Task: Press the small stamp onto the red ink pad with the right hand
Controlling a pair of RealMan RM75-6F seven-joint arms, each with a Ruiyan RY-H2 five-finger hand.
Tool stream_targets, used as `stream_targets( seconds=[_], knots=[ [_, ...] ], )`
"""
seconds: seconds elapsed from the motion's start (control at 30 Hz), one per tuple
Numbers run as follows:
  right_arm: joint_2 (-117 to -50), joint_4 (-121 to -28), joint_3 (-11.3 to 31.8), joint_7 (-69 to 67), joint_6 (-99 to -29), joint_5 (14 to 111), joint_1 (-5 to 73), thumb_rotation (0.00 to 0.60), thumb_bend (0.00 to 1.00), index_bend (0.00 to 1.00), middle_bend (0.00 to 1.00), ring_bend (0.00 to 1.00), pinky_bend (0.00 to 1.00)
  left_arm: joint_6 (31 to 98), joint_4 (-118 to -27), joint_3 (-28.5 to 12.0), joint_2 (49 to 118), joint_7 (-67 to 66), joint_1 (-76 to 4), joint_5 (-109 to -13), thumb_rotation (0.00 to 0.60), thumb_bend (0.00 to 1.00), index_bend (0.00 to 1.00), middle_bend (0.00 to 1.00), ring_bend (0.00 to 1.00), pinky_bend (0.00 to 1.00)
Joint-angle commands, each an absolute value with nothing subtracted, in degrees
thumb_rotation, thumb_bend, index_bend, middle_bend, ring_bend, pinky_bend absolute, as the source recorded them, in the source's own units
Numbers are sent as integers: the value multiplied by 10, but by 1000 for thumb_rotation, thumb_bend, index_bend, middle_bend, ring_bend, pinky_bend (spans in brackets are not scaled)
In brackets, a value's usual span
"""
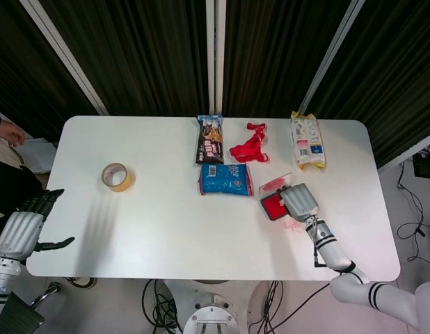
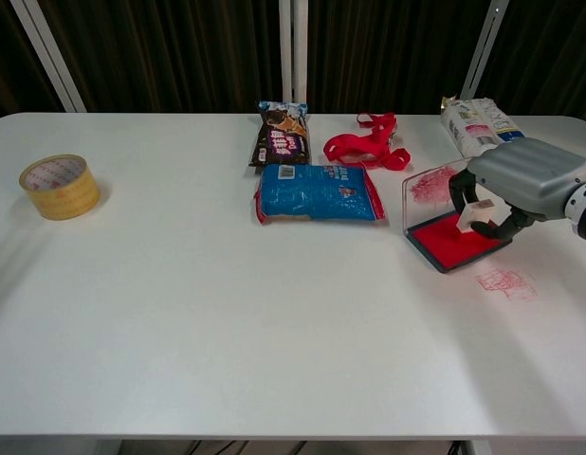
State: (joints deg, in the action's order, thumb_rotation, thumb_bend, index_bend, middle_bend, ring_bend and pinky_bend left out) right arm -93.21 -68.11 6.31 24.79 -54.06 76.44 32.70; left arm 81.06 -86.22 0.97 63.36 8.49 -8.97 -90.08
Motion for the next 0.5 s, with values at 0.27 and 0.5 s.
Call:
stream_targets(
  seconds=[0.27,0.5],
  knots=[
    [-936,-672,56,241,-545,763,330,600,399,658,613,903,1000,815,-867,10,630,82,-88,-903,435,82,69,116,84,170],
    [-893,-733,59,211,-603,794,316,600,399,658,614,903,1000,815,-869,10,630,79,-88,-904,435,82,69,116,84,170]
  ],
)
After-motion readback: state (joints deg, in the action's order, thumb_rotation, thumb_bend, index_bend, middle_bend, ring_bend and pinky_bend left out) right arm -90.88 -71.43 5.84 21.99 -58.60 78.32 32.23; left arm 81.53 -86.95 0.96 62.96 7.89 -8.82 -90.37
